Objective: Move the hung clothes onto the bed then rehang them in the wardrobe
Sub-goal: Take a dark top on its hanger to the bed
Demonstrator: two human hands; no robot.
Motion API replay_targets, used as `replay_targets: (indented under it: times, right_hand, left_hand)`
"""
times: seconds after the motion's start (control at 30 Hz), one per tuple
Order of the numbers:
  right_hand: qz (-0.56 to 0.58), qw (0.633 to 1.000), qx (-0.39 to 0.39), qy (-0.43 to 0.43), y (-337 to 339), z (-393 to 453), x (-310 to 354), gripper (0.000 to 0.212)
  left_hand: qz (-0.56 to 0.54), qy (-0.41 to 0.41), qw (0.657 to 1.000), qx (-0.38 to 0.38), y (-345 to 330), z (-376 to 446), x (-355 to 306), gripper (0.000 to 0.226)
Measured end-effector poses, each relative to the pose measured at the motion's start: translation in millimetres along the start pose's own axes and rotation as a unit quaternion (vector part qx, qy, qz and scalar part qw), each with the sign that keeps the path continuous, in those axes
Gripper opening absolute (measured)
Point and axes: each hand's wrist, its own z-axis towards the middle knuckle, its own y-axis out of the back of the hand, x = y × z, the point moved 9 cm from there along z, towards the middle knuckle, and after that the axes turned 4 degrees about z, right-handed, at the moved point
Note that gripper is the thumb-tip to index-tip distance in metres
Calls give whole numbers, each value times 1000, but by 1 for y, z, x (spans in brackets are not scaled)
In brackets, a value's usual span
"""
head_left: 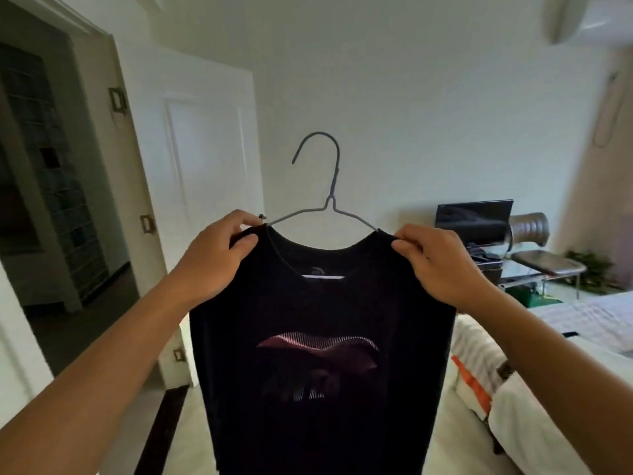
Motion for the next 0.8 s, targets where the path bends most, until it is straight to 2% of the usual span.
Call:
replay_targets:
  times: [0.1, 0.23, 0.37, 0.57, 0.8]
  right_hand:
    - [-27, 999, -15, -32, 34, -8, -48, 20]
    - [-57, 994, -32, -88, 79, -22, -112, 15]
    - [-103, 985, -52, -130, 118, -40, -165, 14]
    - [-161, 957, -108, -215, 168, -75, -243, 12]
    - [-226, 919, -114, -302, 207, -98, -314, 15]
  left_hand:
    - [12, -25, 999, 19, -59, 22, -31, 15]
    - [-28, -21, 999, 32, -128, 53, -59, 13]
    - [-40, -44, 995, 80, -202, 78, -93, 16]
    - [-70, -108, 980, 152, -307, 118, -152, 12]
    - [-99, -164, 955, 226, -413, 175, -193, 15]
